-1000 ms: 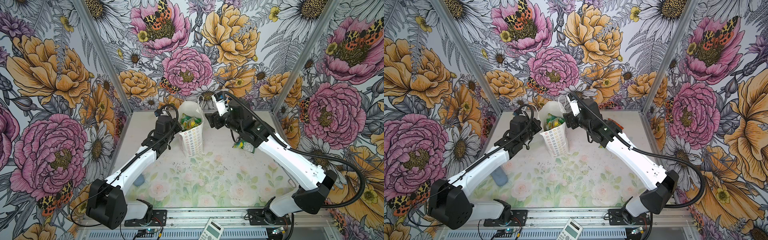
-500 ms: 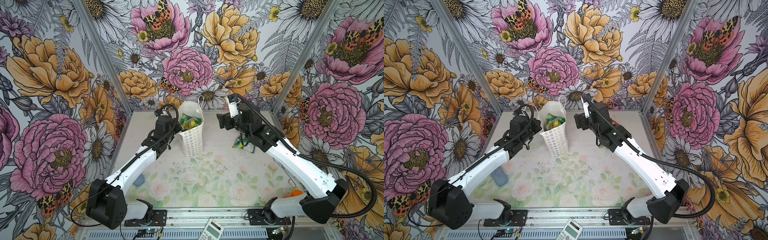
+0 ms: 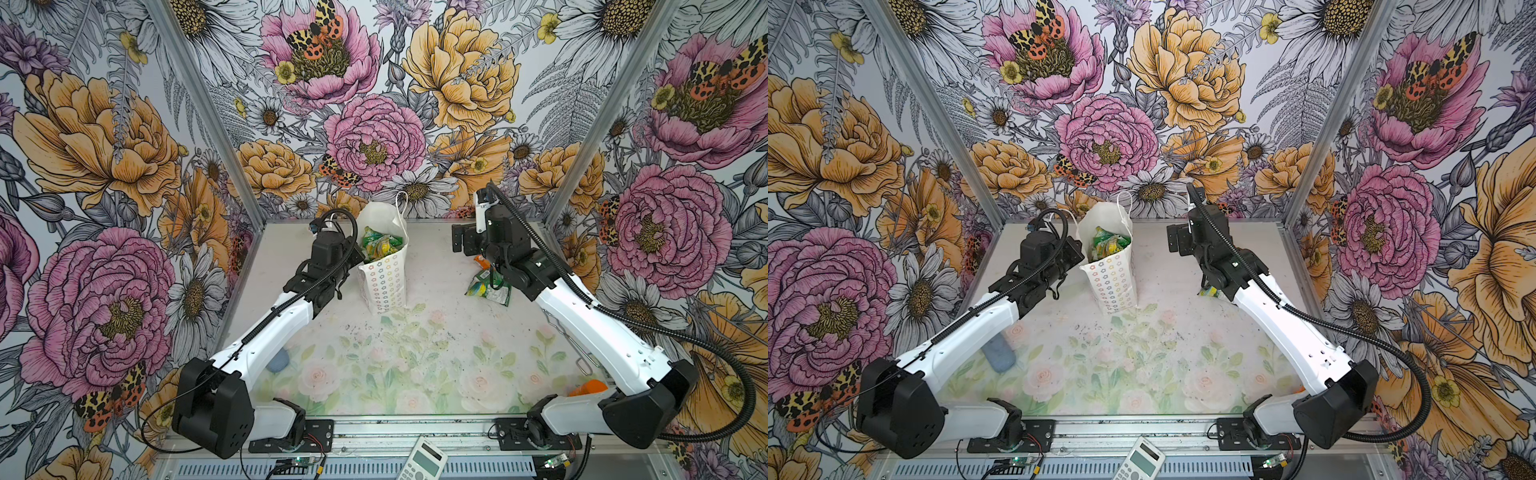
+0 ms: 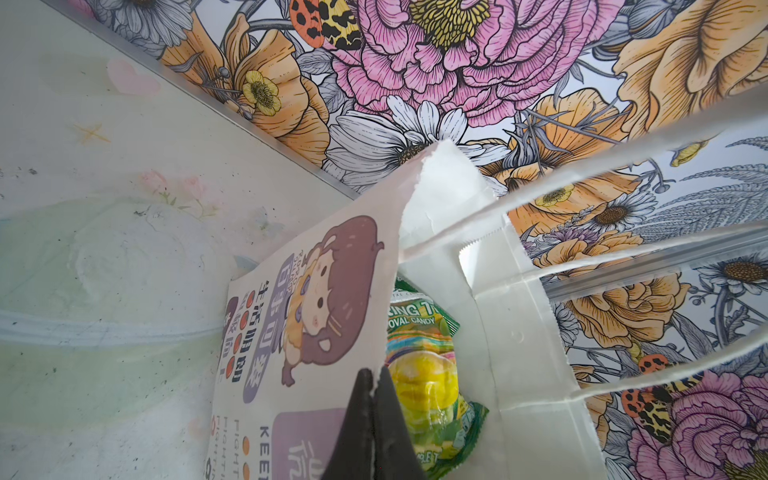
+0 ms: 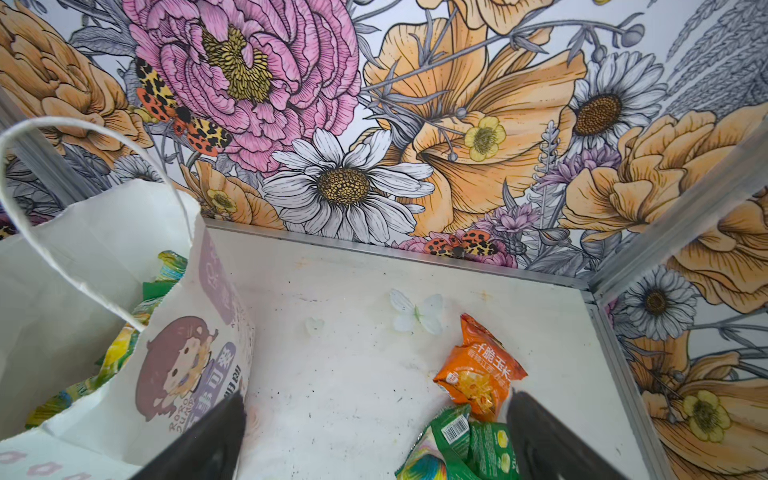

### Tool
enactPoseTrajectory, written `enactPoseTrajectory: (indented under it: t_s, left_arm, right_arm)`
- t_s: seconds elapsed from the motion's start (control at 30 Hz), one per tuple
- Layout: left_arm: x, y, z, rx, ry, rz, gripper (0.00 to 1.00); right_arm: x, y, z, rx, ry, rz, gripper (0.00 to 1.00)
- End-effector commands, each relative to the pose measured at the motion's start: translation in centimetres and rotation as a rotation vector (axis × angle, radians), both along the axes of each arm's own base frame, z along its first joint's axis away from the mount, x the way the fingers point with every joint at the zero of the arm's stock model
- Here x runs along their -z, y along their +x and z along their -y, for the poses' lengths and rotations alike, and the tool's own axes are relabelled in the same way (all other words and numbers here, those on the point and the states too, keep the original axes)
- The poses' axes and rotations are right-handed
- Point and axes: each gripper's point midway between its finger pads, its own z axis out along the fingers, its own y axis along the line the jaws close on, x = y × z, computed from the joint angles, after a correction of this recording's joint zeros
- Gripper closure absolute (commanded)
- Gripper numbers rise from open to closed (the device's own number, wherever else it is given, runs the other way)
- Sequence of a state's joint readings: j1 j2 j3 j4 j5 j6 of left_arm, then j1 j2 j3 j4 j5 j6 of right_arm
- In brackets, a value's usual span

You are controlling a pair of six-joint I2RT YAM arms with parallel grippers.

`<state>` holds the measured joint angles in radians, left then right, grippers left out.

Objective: Place the snacks into the paper bag
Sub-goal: 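Move the right gripper back over the packets left on the table, then lower the right gripper onto a green Spring Tea packet and grasp it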

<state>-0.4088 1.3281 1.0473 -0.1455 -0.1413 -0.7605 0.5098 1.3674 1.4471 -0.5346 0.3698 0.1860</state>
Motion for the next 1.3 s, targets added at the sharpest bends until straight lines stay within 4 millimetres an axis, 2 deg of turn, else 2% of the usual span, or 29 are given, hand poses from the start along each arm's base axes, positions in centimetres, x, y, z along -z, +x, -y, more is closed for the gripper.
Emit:
enactPoseTrajectory:
  t_s: [0.0, 0.3, 0.5, 0.73, 1.03, 1.27]
  left_arm:
    - [-2.0, -0.1, 0.5, 0.015, -0.020, 0.042, 1.00]
    - [-1.9, -0.1, 0.6, 0.018, -0.020, 0.041, 1.00]
    - [-2.0, -0.1, 0.5, 0.016, -0.019, 0.042, 1.00]
    - [-1.9, -0.4, 0.4, 0.015, -0.020, 0.047, 1.00]
    - [-1.9, -0.3, 0.2, 0.010, -0.019, 0.045, 1.00]
    - [-1.8, -0.3, 0.1, 0.010, -0.019, 0.043, 1.00]
  right_arm:
    - [-0.2, 0.0, 1.8, 0.091, 0.020, 0.016, 0.00]
    - [2.1, 1.0, 5.8, 0.273, 0.028, -0.015, 0.00]
    - [4.0, 1.4, 7.9, 0.359, 0.069, -0.052, 0.00]
    - [6.8, 1.7, 11.3, 0.501, 0.147, -0.124, 0.00]
    - [13.8, 1.9, 14.8, 0.639, 0.252, -0.327, 0.00]
    - [19.4, 1.5, 15.4, 0.714, 0.432, -0.496, 0.00]
